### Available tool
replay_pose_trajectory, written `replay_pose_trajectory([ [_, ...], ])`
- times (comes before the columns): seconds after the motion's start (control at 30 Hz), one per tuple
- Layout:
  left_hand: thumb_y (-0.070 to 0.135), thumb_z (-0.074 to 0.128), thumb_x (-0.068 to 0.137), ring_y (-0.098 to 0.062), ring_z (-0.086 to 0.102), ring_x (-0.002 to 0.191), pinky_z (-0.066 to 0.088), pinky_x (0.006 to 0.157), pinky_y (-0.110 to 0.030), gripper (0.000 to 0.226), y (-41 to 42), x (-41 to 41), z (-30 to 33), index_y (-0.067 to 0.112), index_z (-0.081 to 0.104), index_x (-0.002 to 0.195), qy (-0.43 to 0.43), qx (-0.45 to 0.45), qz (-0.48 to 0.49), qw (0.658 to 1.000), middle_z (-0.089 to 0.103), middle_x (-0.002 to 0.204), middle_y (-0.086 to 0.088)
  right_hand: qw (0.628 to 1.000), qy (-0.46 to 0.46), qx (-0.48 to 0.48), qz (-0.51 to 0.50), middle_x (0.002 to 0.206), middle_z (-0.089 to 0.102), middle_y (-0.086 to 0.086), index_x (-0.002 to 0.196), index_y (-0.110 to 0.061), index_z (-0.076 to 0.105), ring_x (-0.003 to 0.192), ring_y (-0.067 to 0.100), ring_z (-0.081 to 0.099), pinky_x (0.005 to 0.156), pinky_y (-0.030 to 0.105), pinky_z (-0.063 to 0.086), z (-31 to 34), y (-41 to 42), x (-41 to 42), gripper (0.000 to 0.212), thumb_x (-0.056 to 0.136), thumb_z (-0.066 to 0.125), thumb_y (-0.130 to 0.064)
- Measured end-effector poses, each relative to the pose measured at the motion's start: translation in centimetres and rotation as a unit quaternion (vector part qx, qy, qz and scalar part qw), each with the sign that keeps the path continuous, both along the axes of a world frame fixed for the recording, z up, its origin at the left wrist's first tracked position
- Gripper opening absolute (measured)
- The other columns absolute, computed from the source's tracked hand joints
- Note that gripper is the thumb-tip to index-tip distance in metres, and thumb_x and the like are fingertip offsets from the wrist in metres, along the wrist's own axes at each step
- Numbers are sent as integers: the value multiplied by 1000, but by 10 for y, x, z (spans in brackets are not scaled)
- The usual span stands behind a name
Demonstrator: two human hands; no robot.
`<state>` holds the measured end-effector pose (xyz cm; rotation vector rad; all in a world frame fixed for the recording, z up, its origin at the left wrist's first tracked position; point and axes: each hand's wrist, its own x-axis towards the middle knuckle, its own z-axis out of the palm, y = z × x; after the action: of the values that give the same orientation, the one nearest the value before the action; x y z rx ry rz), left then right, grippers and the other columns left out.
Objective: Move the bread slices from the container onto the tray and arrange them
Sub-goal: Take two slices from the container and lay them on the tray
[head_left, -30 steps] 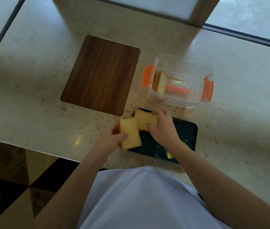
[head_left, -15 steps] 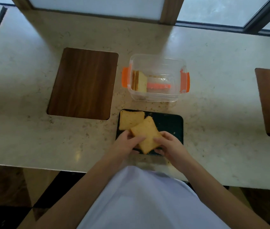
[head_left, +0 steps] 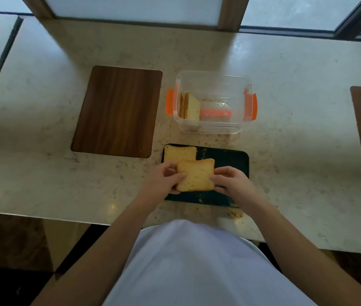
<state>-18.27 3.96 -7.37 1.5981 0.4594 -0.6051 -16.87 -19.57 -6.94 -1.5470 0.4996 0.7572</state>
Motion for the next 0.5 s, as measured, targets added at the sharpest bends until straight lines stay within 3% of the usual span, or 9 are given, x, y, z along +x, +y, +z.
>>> replay_pose_trajectory([
  [0.1, 19, 68, 93, -24, 68, 94, 63, 68, -35, 20, -6, -13, -12, 15, 66, 112, 8, 76, 6, 997, 66, 108, -12, 998, 19, -49, 37, 113, 70, 5, 122, -13, 66, 100, 15, 71, 79, 24, 60, -14, 3, -6, 33, 90, 73, -19],
  [0.2, 15, 67, 92, -25, 66, 90, 61, 75, -48, 21, -9, -21, -20, 14, 64, 113, -17, 156, -4, 988, 65, 99, -7, 994, 14, -85, 72, 112, 70, 4, 124, -12, 67, 99, 13, 68, 76, 22, 58, -23, 15, -14, 32, 93, 68, -17],
  [0.27, 12, 67, 90, -18, 63, 81, 57, 70, -39, 25, -6, -22, -22, 12, 61, 115, -41, 217, -10, 975, 62, 89, -2, 989, 5, -111, 97, 115, 69, 2, 127, -13, 66, 101, 14, 67, 85, 30, 58, -28, 24, -19, 34, 93, 66, -17],
  [0.33, 13, 66, 89, -9, 56, 70, 44, 57, -25, 24, -2, -22, -22, 11, 60, 112, -65, 269, -22, 961, 59, 79, 3, 983, 0, -135, 122, 117, 69, 0, 130, -13, 65, 104, 15, 66, 96, 40, 56, -30, 31, -21, 37, 94, 65, -19],
  [0.4, 16, 66, 89, -6, 55, 66, 35, 52, -22, 24, 1, -23, -22, 14, 60, 113, -68, 300, -36, 951, 60, 76, 4, 980, 1, -141, 139, 119, 68, -1, 133, -14, 64, 107, 15, 65, 99, 41, 54, -30, 37, -21, 40, 94, 65, -20],
  [0.5, 20, 64, 89, -5, 55, 64, 33, 51, -23, 25, 5, -24, -20, 16, 61, 114, -68, 326, -47, 942, 62, 75, 7, 975, 4, -149, 164, 120, 66, -2, 136, -14, 61, 110, 17, 64, 98, 38, 53, -30, 44, -20, 43, 94, 64, -23],
])
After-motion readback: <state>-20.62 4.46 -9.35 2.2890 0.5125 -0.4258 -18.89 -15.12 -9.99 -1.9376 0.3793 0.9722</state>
